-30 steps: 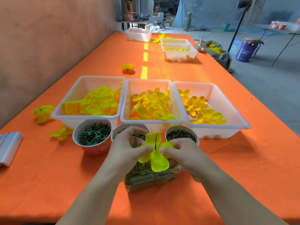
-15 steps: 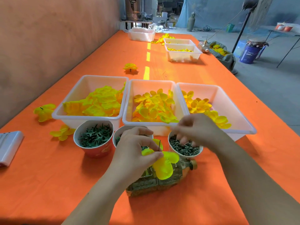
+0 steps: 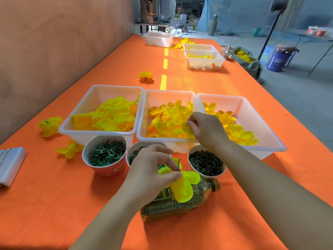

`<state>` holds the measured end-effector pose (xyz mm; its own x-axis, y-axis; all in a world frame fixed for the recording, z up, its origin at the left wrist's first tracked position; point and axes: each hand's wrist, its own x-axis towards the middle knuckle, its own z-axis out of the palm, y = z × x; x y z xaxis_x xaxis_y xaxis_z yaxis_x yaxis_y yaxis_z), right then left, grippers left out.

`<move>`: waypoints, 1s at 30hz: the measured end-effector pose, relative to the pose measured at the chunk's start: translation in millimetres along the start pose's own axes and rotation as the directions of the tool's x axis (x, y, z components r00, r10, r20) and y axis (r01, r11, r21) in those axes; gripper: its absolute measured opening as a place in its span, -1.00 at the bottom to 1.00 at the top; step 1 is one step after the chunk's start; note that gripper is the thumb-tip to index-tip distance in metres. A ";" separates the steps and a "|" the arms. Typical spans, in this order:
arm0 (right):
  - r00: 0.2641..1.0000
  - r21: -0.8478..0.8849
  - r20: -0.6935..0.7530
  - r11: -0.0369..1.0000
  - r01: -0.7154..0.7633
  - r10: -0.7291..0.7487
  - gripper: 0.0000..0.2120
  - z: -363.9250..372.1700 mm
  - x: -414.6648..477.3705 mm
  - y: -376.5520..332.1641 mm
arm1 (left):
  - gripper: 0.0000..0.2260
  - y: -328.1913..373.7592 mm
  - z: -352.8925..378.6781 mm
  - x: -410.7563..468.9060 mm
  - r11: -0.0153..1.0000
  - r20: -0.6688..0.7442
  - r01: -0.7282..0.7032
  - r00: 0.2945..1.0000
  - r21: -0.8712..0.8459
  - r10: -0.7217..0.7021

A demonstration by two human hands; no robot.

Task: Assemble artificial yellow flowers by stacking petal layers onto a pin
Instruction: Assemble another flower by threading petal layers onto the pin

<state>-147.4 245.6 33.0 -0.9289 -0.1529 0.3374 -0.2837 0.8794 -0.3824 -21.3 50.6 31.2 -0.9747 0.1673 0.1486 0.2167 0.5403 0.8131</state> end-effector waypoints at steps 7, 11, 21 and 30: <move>0.961 0.592 0.047 0.767 -0.247 0.273 -0.78 -21.9 -2.5 2.4 | -0.79 1.7 -8.6 1.2 0.992 0.046 0.023 0.999 -0.128 -0.017; 0.943 0.836 0.197 0.456 -0.304 0.267 -0.83 -41.8 -10.6 -9.4 | -0.56 6.0 -29.3 12.9 0.910 -0.071 0.085 0.990 -0.407 -0.124; 0.950 0.914 0.294 0.260 -0.311 0.104 -0.89 -65.8 -29.0 -50.6 | -0.45 26.8 -27.1 51.0 0.470 0.245 0.310 0.950 -0.826 -0.196; 0.951 0.887 0.263 0.348 -0.305 0.163 -0.89 -70.7 -46.9 -56.0 | -0.69 35.7 -39.0 35.8 0.637 0.041 0.109 0.992 -0.764 -0.120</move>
<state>-71.1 235.4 99.5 -0.9921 -0.1213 0.0320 -0.0264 -0.0476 -0.9985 -50.6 43.8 87.6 -0.9906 0.1345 0.0267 -0.0104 -0.2676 0.9635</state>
